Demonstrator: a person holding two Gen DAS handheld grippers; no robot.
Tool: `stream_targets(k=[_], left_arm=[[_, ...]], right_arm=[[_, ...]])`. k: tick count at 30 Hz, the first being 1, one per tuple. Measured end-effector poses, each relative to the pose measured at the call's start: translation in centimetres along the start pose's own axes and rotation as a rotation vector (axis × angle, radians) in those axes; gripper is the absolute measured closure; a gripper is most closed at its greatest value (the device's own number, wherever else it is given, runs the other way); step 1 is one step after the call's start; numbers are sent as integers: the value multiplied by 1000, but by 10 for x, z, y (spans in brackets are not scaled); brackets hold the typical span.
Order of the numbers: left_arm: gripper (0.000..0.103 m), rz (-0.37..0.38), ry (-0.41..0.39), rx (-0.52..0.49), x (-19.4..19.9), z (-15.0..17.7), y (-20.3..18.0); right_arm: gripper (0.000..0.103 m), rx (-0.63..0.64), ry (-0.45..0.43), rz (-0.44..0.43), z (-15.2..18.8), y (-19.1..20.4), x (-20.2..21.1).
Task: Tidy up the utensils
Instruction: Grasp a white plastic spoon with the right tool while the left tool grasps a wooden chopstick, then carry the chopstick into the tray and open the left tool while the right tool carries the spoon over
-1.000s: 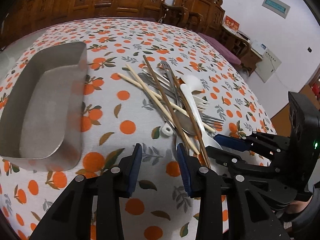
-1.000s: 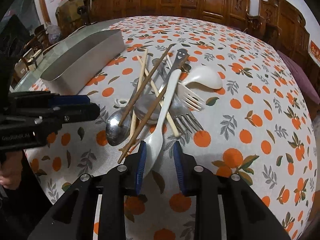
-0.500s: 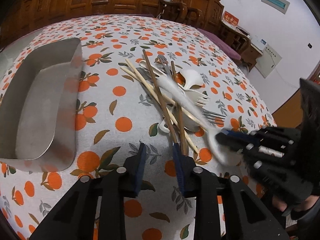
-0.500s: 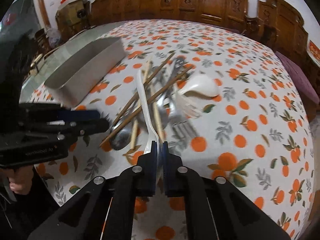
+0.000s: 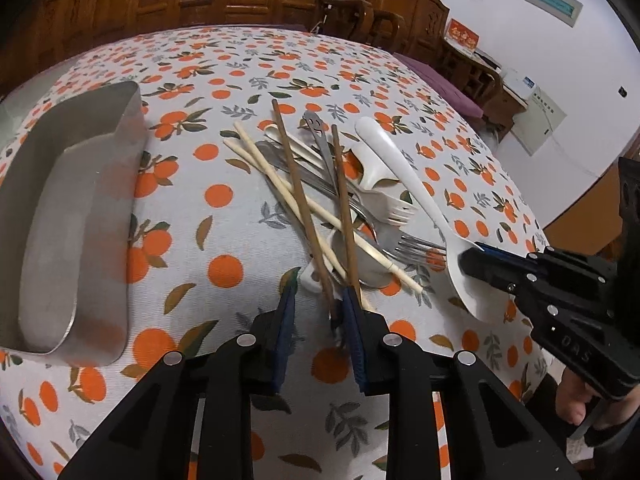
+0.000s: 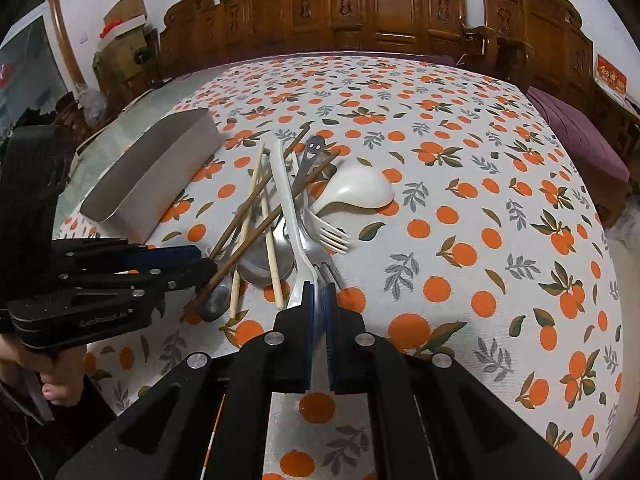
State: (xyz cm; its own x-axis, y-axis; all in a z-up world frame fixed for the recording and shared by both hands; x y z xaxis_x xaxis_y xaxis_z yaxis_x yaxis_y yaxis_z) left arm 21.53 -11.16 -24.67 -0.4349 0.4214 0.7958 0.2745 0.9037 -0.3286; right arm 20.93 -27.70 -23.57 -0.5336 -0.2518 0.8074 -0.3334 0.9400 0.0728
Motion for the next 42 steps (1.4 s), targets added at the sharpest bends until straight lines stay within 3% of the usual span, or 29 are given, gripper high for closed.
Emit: stream_targets(k=[7, 15, 21, 33, 42], left_arm=[[100, -6, -4, 10, 4, 0, -4], [100, -45, -42, 12, 27, -1, 2], [100, -90, -99, -45, 61, -2, 4], [101, -120, -217, -64, 126, -14, 24], [101, -165, -261, -57, 160, -21, 43]], right_arm=[[96, 8, -5, -1, -1, 3, 1], [96, 20, -17, 6, -3, 8, 5], [96, 34, -42, 6, -10, 18, 14], [97, 40, -64, -4, -21, 43, 22], [97, 50, -85, -29, -35, 68, 28]])
Point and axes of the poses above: each gripper's, at about its wrist camera, not at the fingertips, and x roughly against the way its jaws point, y to its left, z to its underside, the point moved 2 cm from there along -x, roughly the way its jaws point, and after that the axes turned 4 degrees about z, right-handed, at the moved point
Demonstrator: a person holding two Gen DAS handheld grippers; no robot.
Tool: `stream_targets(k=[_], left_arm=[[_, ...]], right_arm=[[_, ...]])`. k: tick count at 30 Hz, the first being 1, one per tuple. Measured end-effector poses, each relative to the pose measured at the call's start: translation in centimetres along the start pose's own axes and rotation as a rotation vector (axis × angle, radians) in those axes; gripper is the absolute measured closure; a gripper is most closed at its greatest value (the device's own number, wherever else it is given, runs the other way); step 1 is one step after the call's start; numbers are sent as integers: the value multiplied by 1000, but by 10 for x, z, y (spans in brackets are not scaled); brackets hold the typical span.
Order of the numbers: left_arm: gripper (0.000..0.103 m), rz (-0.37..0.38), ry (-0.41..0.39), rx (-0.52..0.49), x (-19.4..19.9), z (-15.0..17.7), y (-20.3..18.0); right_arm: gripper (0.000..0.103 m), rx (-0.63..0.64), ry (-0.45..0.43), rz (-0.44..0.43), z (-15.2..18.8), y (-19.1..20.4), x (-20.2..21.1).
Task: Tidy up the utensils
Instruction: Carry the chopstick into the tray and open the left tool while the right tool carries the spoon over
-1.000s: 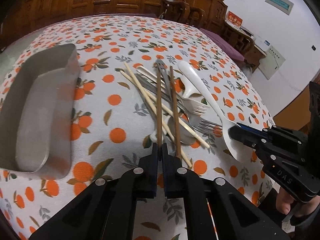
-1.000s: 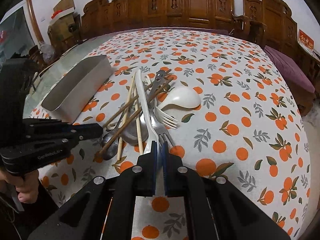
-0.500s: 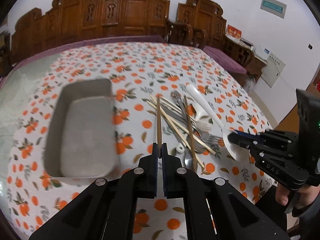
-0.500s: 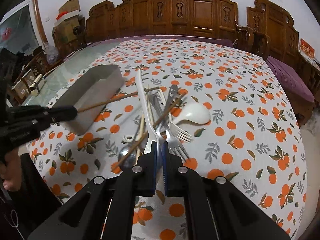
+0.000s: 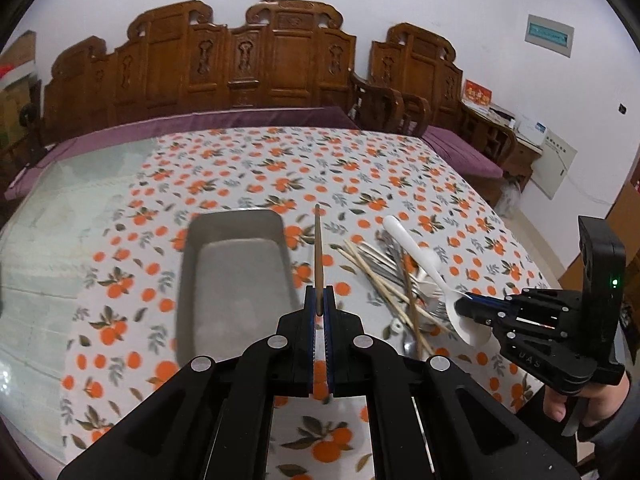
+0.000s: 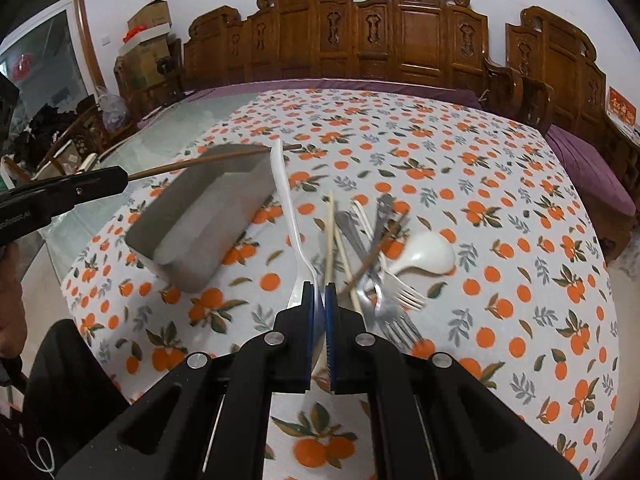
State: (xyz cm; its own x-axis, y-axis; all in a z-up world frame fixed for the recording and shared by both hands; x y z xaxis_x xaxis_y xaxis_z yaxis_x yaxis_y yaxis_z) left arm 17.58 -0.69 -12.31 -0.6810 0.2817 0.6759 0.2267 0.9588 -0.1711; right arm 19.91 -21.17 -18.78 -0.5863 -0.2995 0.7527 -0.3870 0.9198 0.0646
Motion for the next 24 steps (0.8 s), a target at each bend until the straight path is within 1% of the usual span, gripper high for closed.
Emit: stream_targets(k=[3, 6, 9, 14, 22, 23, 24], left_arm=[[101, -38, -6, -1, 4, -1, 14], [101, -78, 3, 5, 3, 1, 32], [101, -131, 30, 10, -4, 8, 50], [100, -165, 72, 29, -22, 18, 69], [100, -146, 127, 49, -37, 29, 75], [99, -143, 127, 51, -37, 29, 75], [95, -143, 128, 53, -36, 29, 75]], right_arm=[[96, -3, -8, -11, -7, 10, -2], [96, 0, -12, -28, -13, 24, -5], [96, 8, -9, -37, -19, 37, -9], [96, 13, 9, -42, -28, 56, -20], [96, 19, 25, -56, -39, 75, -31], [96, 19, 27, -59, -40, 76, -32], [96, 16, 28, -65, -41, 79, -33]])
Point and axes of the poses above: each gripper's, at about its wrist camera, not at the fingertips, and x roughly against the way its jaws point, y to its left, z to its underside, the point moved 2 cm from there along -x, roughly the way its jaws point, and after that the axes turned 4 degrees about z, right-handed, at the moved point
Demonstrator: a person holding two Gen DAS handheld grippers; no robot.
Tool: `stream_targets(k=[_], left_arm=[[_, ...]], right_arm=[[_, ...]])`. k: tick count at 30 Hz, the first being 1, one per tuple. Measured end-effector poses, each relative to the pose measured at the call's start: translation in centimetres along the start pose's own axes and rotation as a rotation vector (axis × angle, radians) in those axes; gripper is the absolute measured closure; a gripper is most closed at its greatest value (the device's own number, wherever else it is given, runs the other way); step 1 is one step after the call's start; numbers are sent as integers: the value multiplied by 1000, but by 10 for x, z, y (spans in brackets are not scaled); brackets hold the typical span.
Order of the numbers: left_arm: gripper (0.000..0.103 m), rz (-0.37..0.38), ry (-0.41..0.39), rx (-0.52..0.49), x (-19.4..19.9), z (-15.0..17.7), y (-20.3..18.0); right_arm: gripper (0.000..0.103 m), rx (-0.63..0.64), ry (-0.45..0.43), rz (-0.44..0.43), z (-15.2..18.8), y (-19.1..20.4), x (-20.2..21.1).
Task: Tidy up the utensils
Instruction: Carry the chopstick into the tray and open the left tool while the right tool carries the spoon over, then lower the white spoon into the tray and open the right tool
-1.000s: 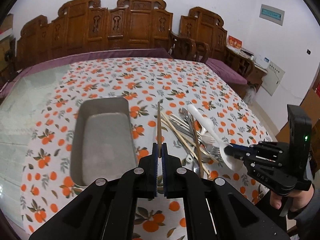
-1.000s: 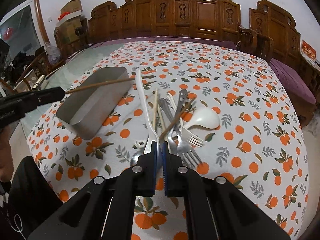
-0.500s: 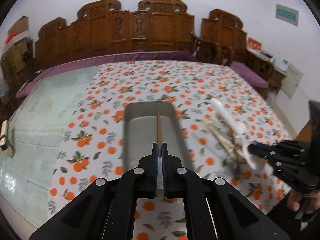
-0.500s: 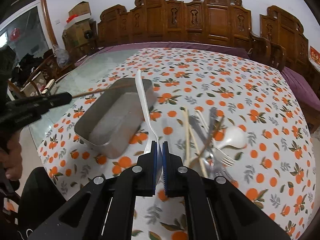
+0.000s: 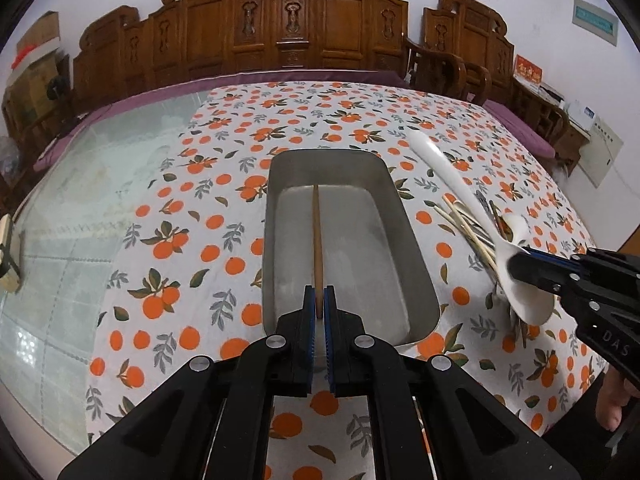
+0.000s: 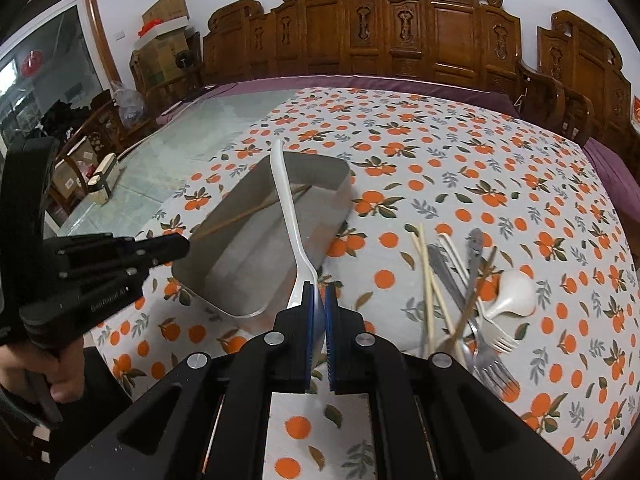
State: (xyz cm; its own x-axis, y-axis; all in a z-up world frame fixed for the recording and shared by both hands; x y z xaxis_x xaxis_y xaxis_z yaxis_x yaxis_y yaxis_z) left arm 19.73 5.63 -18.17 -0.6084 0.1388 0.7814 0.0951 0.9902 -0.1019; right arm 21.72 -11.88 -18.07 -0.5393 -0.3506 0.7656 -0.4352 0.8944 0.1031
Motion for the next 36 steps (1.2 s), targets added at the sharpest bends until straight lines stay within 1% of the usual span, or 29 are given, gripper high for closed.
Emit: stream_targets(k=[1, 3, 6, 12, 17, 21, 24, 26, 29, 31, 32, 34, 36], left_arm=[[87, 0, -2, 1, 1, 0, 1], [81, 0, -17, 5, 5, -1, 4], [81, 8, -29, 21, 12, -3, 12], [80, -5, -62, 46, 30, -6, 36], [79, -28, -71, 58, 38, -6, 51], [79, -34, -76, 57, 43, -5, 55], [71, -29, -84, 62, 47, -5, 57], [71, -29, -85, 60, 48, -5, 56], [71, -28, -85, 53, 48, -5, 53], [70, -25, -82, 48, 48, -4, 49], [70, -25, -82, 45, 49, -4, 47], [64, -24, -86, 35, 49, -3, 41], [63, -17, -89, 22, 48, -2, 32]], right_arm=[[96, -3, 2, -5, -2, 2, -2], [96, -7, 5, -12, -5, 6, -5], [96, -4, 8, -16, -11, 14, -10], [96, -19, 25, -18, -23, 28, -28], [96, -32, 56, -13, -32, 40, -50], [96, -46, 100, 8, -34, 49, -73], [95, -44, 118, 11, -34, 55, -84], [94, -33, 129, 7, -33, 59, -89], [94, -27, 147, -4, -30, 60, -93], [94, -29, 142, -29, -28, 58, -90], [94, -26, 131, -38, -26, 57, -86], [94, -18, 108, -46, -25, 52, -76], [94, -5, 69, -52, -21, 43, -57]])
Point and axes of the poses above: each gripper's, at about its wrist camera, not at the fingertips, and x roughly against the way its jaws point, y to its left, z to its underside, the point moved 2 cm from there along -x, roughly the way its jaws point, and after that the axes turned 4 degrees about z, right-handed, at the moved point
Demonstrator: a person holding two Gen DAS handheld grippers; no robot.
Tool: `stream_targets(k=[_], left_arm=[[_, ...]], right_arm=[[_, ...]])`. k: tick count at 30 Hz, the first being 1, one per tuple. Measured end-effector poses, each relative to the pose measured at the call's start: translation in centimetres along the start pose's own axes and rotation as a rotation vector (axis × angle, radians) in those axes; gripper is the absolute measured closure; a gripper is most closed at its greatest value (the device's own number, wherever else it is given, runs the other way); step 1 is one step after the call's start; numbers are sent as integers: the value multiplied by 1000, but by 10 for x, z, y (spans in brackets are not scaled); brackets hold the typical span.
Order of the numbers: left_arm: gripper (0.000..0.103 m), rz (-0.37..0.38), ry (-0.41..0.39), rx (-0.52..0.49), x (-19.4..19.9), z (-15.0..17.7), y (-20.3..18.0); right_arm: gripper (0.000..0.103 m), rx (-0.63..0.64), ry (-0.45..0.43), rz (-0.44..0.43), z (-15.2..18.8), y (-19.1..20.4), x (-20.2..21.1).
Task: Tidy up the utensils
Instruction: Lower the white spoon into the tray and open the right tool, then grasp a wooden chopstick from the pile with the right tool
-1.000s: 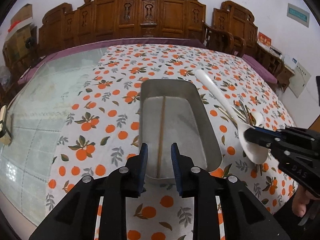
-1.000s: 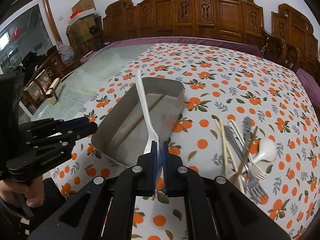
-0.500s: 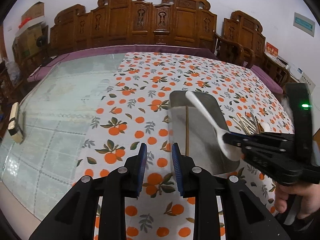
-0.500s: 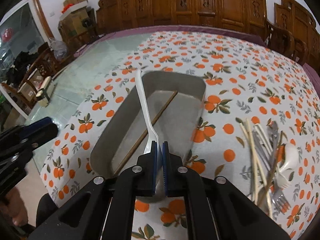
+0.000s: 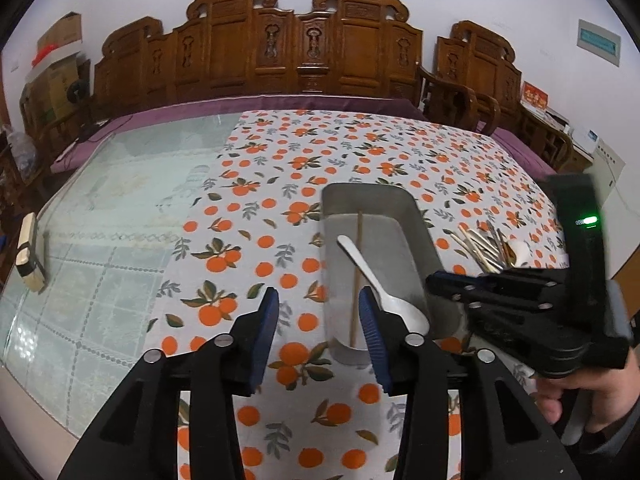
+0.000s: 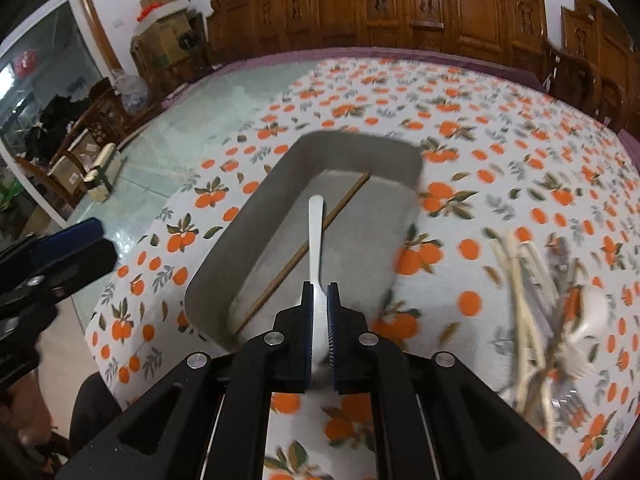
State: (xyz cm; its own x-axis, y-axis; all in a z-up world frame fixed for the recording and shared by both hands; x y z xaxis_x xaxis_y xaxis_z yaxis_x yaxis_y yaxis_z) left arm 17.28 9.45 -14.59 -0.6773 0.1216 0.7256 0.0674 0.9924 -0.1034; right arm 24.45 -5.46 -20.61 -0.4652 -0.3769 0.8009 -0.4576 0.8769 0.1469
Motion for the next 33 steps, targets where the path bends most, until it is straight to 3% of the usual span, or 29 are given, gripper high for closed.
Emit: stream_targets(k=[7, 9, 14, 16, 18, 24, 33], left_arm=[[56, 58, 2, -18, -4, 5, -37], [55, 80, 1, -25, -5, 6, -50], [55, 145, 4, -37, -10, 10, -89], [55, 165, 14, -51, -16, 12, -104], [55, 171, 26, -74, -22, 16, -118], [55, 174, 81, -111, -43, 29, -149], [55, 155, 83, -130, -42, 37, -154]], right_arm=[[92, -9, -80, 52, 29, -63, 65], [86, -18, -90, 76, 42, -84, 79], [86, -50, -81, 127, 75, -128, 103], [81, -60, -86, 130, 88, -138, 109], [76, -67, -93, 131, 97, -143, 113], [76, -65, -85, 115, 106, -145, 110], [76, -117, -53, 41, 104, -136, 86]])
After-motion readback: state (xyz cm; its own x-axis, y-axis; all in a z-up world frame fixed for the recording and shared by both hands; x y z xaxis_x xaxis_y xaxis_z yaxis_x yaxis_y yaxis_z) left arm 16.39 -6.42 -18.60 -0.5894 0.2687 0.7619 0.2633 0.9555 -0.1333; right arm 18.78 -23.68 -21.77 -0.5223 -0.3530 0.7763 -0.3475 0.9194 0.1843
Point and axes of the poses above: each gripper's, at about its wrist camera, not at the fingertips, and x roughly against the way its jaws point, y to its left, z to its underside, the point moved 2 cm from there along -x, roughly the way its jaws point, and after that the axes turned 4 degrees about z, right-handed, at the moved point
